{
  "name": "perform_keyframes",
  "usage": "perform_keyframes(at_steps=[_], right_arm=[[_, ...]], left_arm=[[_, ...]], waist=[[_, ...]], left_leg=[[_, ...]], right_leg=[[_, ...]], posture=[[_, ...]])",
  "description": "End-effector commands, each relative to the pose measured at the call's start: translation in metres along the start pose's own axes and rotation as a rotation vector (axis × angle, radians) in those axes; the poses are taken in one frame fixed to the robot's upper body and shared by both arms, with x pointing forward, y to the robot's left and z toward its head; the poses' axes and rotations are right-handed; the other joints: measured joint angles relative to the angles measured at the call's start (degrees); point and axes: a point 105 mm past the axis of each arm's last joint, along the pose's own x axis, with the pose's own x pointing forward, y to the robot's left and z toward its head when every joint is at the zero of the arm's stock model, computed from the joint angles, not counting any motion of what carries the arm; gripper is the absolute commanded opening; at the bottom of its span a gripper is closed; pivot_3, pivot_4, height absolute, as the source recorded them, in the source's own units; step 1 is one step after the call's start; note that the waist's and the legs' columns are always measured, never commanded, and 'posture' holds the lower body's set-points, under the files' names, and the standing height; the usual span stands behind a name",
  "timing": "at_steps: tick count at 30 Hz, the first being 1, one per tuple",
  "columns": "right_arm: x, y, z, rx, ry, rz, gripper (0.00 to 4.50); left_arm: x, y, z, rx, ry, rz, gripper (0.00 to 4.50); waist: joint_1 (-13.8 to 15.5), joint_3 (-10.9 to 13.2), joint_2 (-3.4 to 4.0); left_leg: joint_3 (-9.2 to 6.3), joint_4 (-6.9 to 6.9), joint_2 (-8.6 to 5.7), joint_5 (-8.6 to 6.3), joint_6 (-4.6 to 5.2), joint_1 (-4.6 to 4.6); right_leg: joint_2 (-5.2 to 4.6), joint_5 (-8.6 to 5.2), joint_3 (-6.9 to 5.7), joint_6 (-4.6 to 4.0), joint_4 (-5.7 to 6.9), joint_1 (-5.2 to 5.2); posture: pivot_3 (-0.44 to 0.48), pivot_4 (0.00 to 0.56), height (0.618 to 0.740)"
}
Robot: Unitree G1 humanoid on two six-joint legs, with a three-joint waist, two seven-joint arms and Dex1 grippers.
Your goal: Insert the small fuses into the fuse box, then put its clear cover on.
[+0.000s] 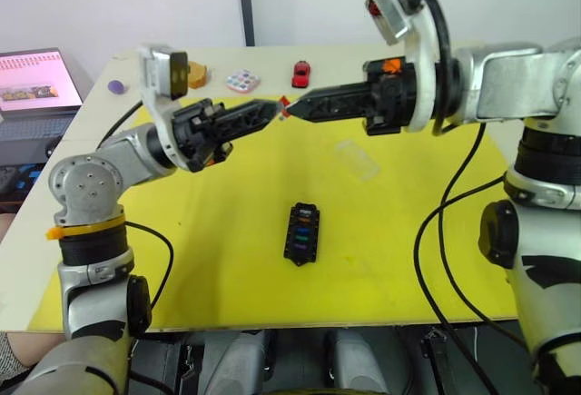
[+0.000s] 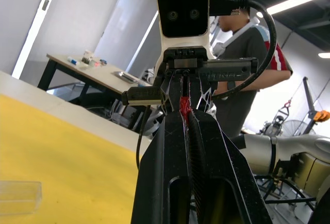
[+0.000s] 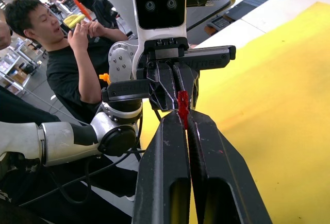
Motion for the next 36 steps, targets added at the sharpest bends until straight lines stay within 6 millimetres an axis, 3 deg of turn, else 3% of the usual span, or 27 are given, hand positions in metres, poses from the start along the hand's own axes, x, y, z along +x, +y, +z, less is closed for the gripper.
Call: perform_keyframes(at_steps=[1,2,5,7,12,16,25,36], right_arm=[[-0.002,0.010,0.000,-0.097,0.051,-0.027,0.08],[-0.002,0.008,-0.003,-0.106,0.077,-0.049,0.08],[-0.003,-0.005,-0.023,-0.171,0.211,-0.176,0.00],[-0.004,-0.012,-0.030,-0.192,0.258,-0.211,0.00],[0.004,-0.028,-0.063,-0.419,0.451,-0.272,0.00],[0.008,-0.053,-0.085,-0.518,0.575,-0.329,0.00],[0.016,-0.073,-0.100,-0.526,0.641,-0.349,0.00],[0.027,-0.068,-0.108,-0.496,0.647,-0.306,0.00]], left_arm=[[-0.004,0.008,-0.011,0.071,0.103,0.079,0.00],[-0.006,0.011,-0.016,0.074,0.140,0.102,0.00],[-0.015,0.025,-0.029,0.166,0.263,0.177,1.00],[-0.021,0.031,-0.036,0.216,0.324,0.193,2.00],[-0.046,0.048,-0.078,0.419,0.632,0.177,4.46],[-0.062,0.053,-0.106,0.473,0.772,0.099,4.46],[-0.053,0.058,-0.121,0.520,0.761,-0.003,4.46],[-0.046,0.060,-0.130,0.543,0.767,-0.015,4.46]], waist=[[-0.01,0.00,0.00],[-0.02,0.00,0.00],[0.08,0.01,0.02],[0.08,0.01,0.02],[0.11,0.02,0.03],[0.03,0.02,0.04],[0.18,0.03,0.03],[0.19,0.03,0.03]], left_leg=[[0.00,-0.01,0.00,0.00,0.00,0.00],[0.01,-0.02,0.00,0.00,0.00,-0.01],[0.04,-0.06,0.00,0.00,0.00,-0.02],[0.05,-0.07,0.00,0.00,0.01,-0.02],[0.13,-0.19,0.01,-0.02,0.01,-0.04],[0.14,-0.19,0.02,-0.03,0.01,-0.11],[0.10,-0.13,0.01,-0.02,0.01,-0.16],[0.07,-0.11,0.00,-0.02,0.01,-0.13]], right_leg=[[0.00,0.00,0.00,0.00,0.00,0.00],[0.00,0.00,0.01,0.00,-0.01,-0.02],[-0.01,0.00,0.03,-0.01,-0.02,-0.06],[-0.01,0.00,0.04,-0.01,-0.03,-0.08],[-0.04,-0.01,0.09,-0.01,-0.09,-0.18],[-0.04,-0.01,0.10,-0.01,-0.09,-0.27],[-0.03,0.00,0.07,0.00,-0.08,-0.26],[-0.01,0.00,0.04,0.00,-0.05,-0.22]], posture=[[0.000,0.150,0.740],[0.000,0.150,0.740],[0.000,0.150,0.740],[0.000,0.150,0.740],[0.000,0.150,0.740],[0.000,0.150,0.740],[0.000,0.150,0.740],[0.000,0.150,0.740]])
